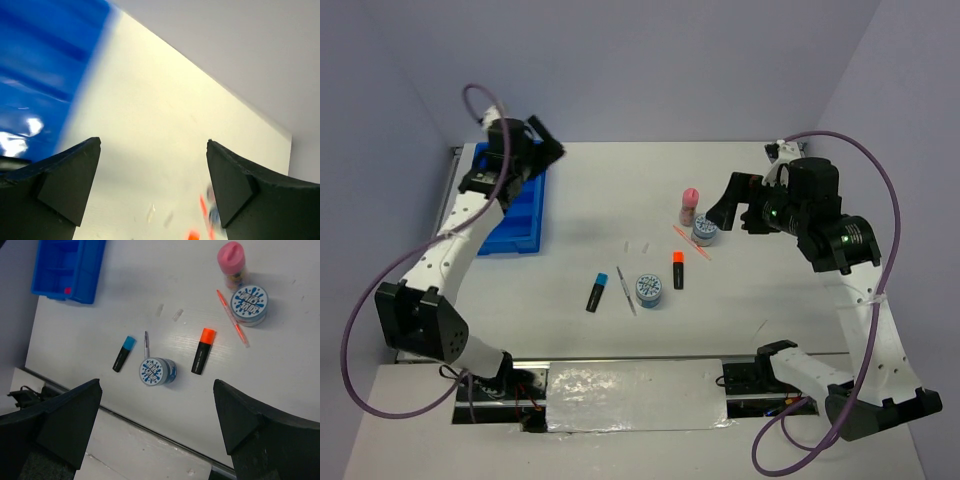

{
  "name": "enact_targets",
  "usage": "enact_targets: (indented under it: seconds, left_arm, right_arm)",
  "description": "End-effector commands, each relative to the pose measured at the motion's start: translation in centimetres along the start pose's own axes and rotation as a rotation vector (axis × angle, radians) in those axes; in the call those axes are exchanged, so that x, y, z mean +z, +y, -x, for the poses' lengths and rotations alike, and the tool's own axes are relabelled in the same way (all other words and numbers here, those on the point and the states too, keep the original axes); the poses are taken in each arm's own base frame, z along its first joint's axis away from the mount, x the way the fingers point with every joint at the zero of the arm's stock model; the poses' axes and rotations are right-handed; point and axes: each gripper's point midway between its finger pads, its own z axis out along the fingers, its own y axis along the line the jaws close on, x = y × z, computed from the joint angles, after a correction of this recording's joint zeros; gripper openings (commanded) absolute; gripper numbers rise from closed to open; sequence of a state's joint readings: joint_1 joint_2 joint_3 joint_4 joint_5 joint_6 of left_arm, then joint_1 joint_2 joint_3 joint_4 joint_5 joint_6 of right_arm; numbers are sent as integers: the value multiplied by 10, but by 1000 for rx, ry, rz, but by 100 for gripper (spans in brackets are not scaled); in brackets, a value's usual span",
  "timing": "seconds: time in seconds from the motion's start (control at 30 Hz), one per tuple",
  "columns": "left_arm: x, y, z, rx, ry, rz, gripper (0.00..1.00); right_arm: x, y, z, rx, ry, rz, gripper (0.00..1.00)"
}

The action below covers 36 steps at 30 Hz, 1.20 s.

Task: Sort the stationery into containers
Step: Place the pen in the storage box, then pick up the pen from the center of the board.

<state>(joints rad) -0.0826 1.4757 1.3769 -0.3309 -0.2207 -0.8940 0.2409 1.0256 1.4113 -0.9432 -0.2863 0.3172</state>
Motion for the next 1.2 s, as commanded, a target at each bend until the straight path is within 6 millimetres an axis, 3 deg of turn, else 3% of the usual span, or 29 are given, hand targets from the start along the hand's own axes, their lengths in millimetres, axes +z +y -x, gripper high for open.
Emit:
enact_targets:
  seconds: [0.0, 0.03, 0.07, 0.1, 0.2, 0.23, 0.33, 0.47, 0.83, 1.17]
  left_arm:
    - [-42, -15, -82, 466, 211, -17, 99]
    - [-49, -18, -102, 508, 259, -55, 99]
    - [-54, -2, -130, 560, 333, -61, 99]
    - [-61, 2, -156, 596, 396, -90, 99]
    - [-82, 29, -202, 673, 534, -99, 99]
    - [-90, 39, -208, 683, 545, -101, 99]
    - [-101, 42, -222, 685, 573, -173, 99]
    - [-103, 44, -240, 711, 627, -226, 99]
    - [-95, 76, -278, 778, 654, -87, 97]
    - [-83, 101, -310, 824, 660, 14, 86]
  right_arm:
    - [-10, -2, 25, -7, -87, -59, 100]
    - [-10, -4, 25, -8, -86, -68, 100]
    - [-10, -6, 25, -5, -86, -81, 100]
    - [-9, -8, 24, -5, -82, -86, 100]
    - [-5, -7, 17, -2, -64, -69, 100]
    - [-4, -6, 16, 1, -63, -60, 100]
    - [-1, -4, 12, 8, -56, -38, 100]
    - [9, -2, 5, 20, -39, -8, 100]
    - [14, -8, -2, 29, -24, -22, 100]
    - [14, -6, -7, 33, -17, 0, 100]
